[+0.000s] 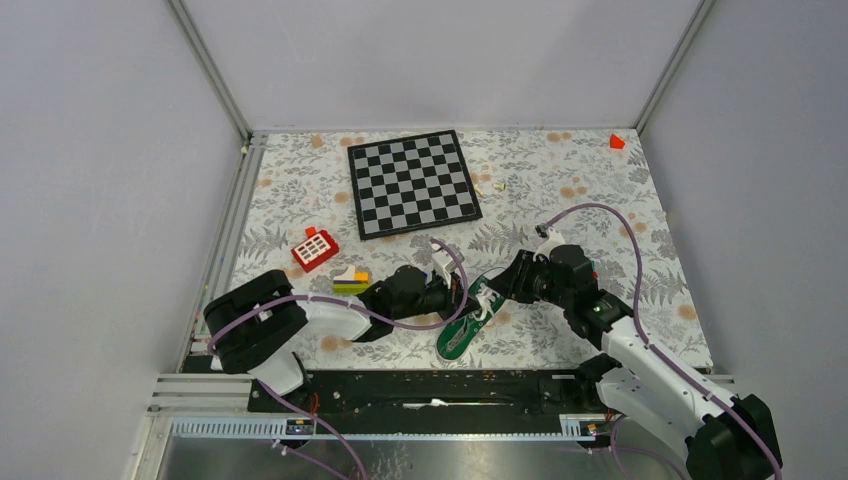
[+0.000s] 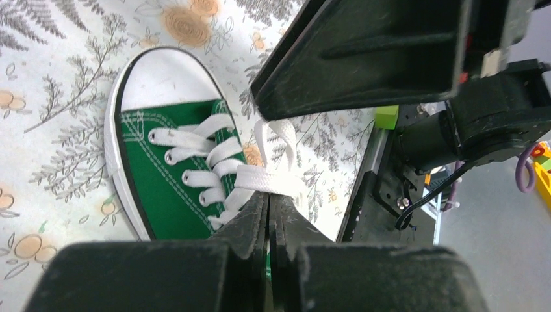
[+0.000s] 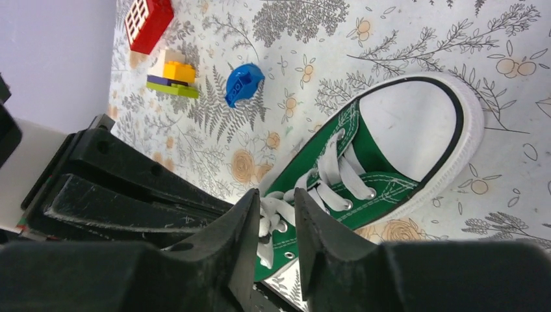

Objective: Tie the shoes
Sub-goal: Cross the shoelace with the shoelace.

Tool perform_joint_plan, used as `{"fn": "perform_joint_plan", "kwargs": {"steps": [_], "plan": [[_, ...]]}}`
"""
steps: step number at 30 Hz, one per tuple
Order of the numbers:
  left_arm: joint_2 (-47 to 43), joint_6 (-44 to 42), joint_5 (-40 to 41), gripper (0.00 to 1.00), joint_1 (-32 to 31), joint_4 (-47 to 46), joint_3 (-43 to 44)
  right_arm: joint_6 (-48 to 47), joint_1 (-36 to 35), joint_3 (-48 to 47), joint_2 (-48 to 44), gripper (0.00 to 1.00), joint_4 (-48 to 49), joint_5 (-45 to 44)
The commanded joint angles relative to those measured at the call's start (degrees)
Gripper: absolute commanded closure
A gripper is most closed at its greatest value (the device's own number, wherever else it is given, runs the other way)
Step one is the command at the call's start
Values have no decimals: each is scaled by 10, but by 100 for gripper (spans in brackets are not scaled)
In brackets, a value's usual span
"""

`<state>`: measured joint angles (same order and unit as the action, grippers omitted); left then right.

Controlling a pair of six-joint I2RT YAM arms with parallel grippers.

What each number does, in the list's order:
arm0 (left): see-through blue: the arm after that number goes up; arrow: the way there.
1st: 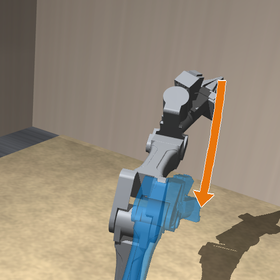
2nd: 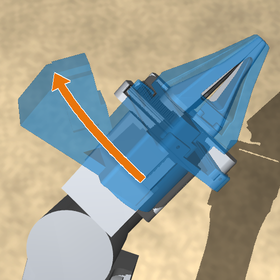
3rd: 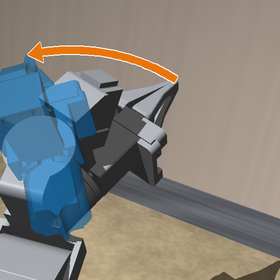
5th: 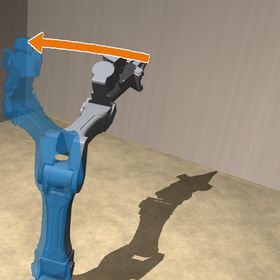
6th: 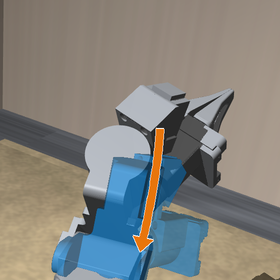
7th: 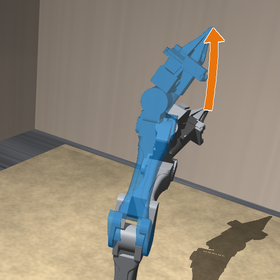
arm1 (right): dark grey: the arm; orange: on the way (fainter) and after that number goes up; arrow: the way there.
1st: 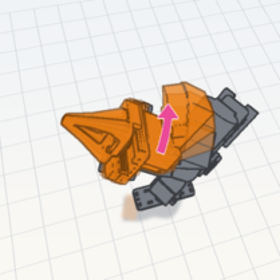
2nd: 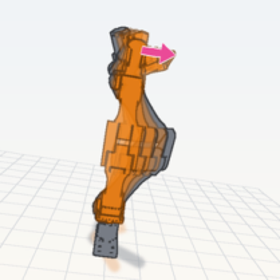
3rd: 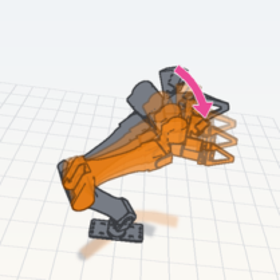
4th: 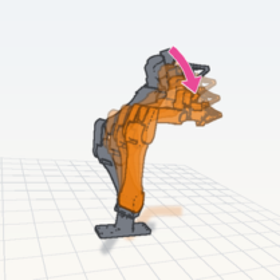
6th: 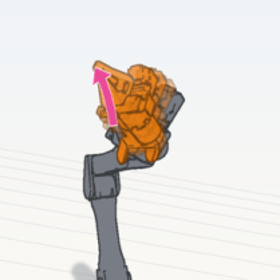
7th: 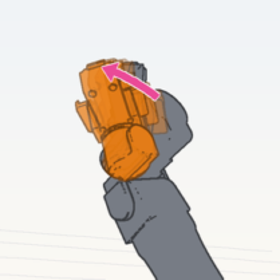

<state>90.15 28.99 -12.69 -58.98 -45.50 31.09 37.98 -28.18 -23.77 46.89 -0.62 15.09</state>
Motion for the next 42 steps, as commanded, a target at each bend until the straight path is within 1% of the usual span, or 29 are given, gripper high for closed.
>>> {"fn": "perform_joint_plan", "kwargs": {"steps": [1,4,6,9,12,18,26,33,35,39,41,42], "plan": [[-20,-10,0,100,-3,4,-15,-35,2,-34,-19,62,-51,-11],[-24,-8,9,100,-3,-5,-24,-48,2,-24,-72,55,-81,-29],[-24,-6,9,100,-3,-11,-26,-53,2,-14,-100,54,-90,-19],[-23,-4,11,100,-3,-13,-24,-44,2,10,-114,53,-80,25],[-25,-1,15,100,-3,-18,-24,-32,-13,35,-110,56,-52,55],[-10,4,13,100,-3,-26,-11,-38,-69,24,-89,56,-52,28],[4,8,15,100,-3,-35,6,-40,-71,23,-54,56,-33,13],[14,12,11,100,-3,-38,14,-31,-71,31,-19,58,0,31],[15,11,10,100,-3,-40,13,-29,-71,34,-18,61,21,31],[16,11,13,100,-3,-38,15,-27,-71,32,-1,71,36,45],[15,10,16,100,-3,-39,15,-25,-70,33,6,80,43,52],[14,9,17,100,-3,-40,14,-25,-70,33,10,86,45,54]]}}
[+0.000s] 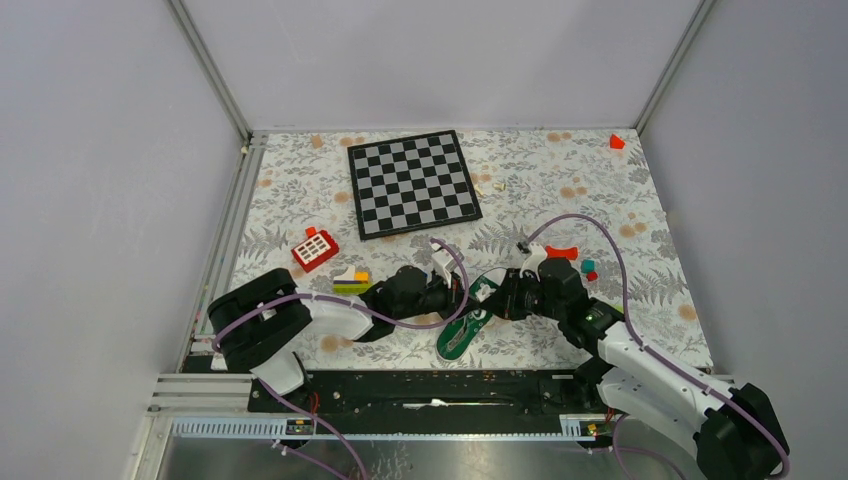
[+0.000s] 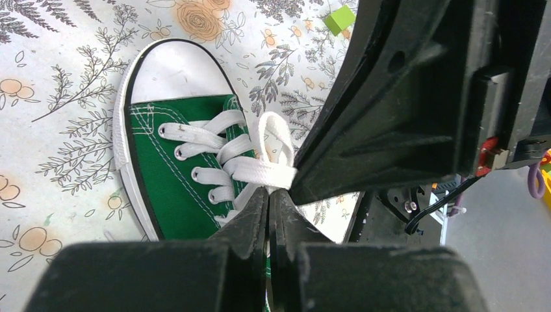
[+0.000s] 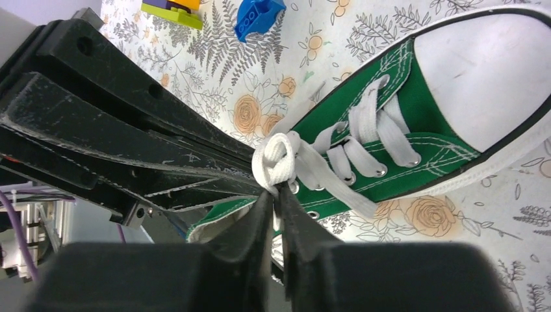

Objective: Tie the shoes
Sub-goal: Cross the shoelace with the shoelace.

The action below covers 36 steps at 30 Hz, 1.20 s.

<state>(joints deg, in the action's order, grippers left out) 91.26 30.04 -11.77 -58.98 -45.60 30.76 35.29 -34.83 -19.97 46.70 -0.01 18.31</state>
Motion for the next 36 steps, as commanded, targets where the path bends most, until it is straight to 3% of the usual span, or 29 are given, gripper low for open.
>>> {"fn": "perform_joint_plan", "kwargs": {"steps": [1,2,21,36], "plan": [[3,-2,8,100,-3,-38,18,1,-4,-5,13,94,38,22],[2,-2,10,100,-3,-38,17,-1,-4,-6,13,100,35,20],[-1,-9,21,100,3,-35,3,-74,-4,-41,7,99,-74,-55],[24,2,10,100,3,13,46,-83,-4,-30,34,98,-39,-133]]}}
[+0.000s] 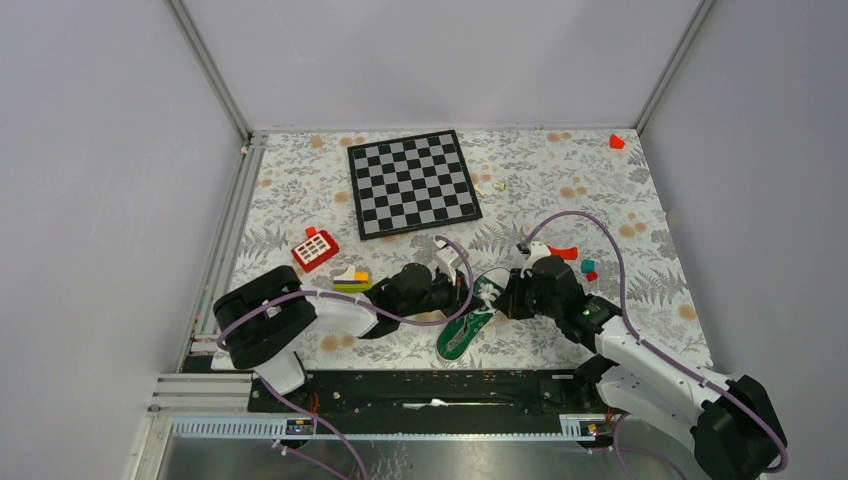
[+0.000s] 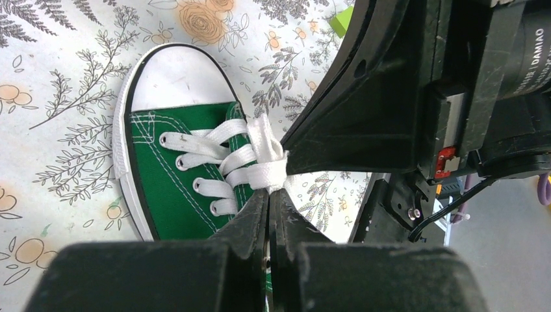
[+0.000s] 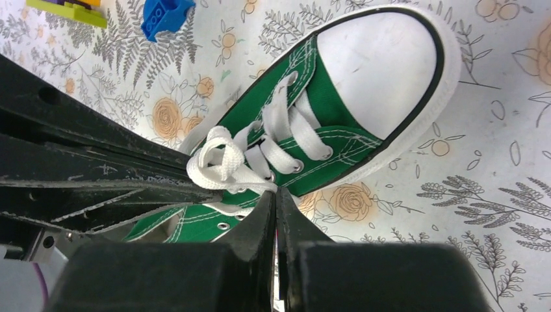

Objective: Tie the shoes
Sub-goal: Cross the shoelace with the shoelace.

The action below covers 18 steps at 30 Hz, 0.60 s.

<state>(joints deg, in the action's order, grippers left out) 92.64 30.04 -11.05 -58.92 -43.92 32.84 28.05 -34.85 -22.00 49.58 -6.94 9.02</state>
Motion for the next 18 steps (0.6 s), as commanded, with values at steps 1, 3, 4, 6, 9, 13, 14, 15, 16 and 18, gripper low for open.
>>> {"fn": "perform_joint_plan", "kwargs": {"steps": [1,3,4,6,9,13,14,15,16,18], "plan": [[13,4,3,100,2,-2,28,-10,-4,-5,8,98,36,-44],[18,7,7,100,2,9,36,-9,-4,-1,15,95,44,-51],[20,8,8,100,2,17,41,-9,-4,1,18,93,48,-53],[25,10,11,100,2,28,49,-6,-4,7,24,87,61,-54],[29,11,18,100,2,49,59,-5,-4,13,32,80,64,-56],[32,13,24,100,3,69,69,-5,-4,18,43,78,88,-56],[34,15,28,100,3,76,71,-6,-4,17,42,77,86,-56],[34,16,31,100,3,82,74,-6,-3,17,39,76,83,-56],[34,17,33,100,3,85,75,-5,-4,17,33,75,78,-55],[33,19,38,100,4,87,76,-4,-3,17,16,70,73,-58]]}}
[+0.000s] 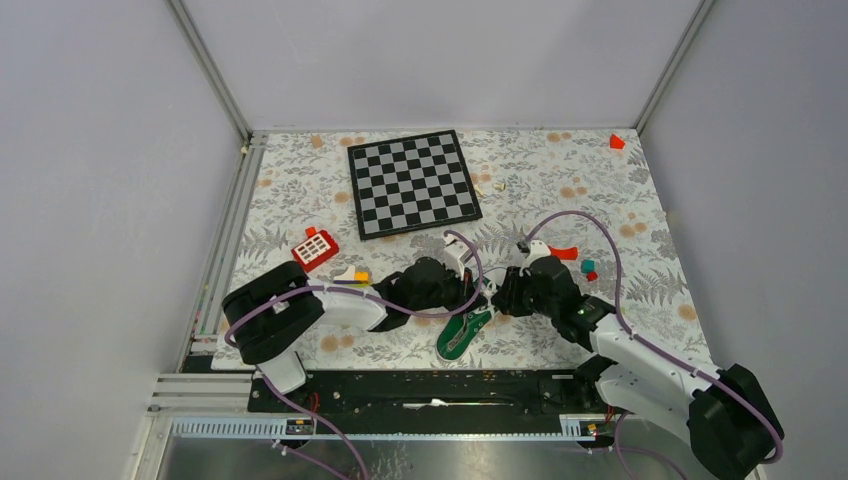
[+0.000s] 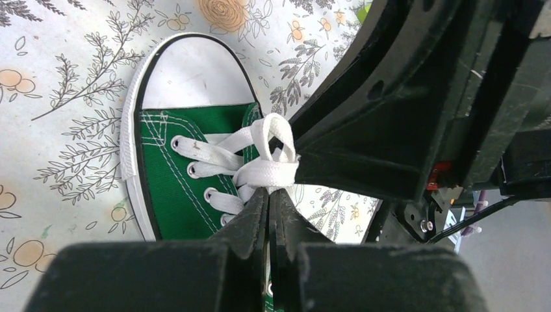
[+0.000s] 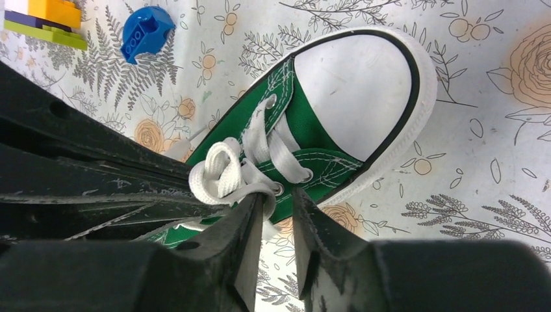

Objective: Tie the shoes
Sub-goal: Cross the shoelace with the shoelace.

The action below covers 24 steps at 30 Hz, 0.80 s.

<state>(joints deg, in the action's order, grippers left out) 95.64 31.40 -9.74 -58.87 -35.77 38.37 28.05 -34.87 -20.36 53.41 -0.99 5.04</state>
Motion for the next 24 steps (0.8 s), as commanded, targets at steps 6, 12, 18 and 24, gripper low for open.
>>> {"fn": "perform_joint_plan", "kwargs": {"steps": [6,12,18,24], "plan": [[3,3,37,100,3,21,28,-3,-3,-3,-77,60,-48,-24],[3,3,41,100,3,23,27,16,-4,-1,-114,62,-57,3],[2,4,43,100,4,23,26,39,-3,7,-88,80,1,59],[1,4,44,100,5,22,25,45,-6,11,-44,83,48,101]]}}
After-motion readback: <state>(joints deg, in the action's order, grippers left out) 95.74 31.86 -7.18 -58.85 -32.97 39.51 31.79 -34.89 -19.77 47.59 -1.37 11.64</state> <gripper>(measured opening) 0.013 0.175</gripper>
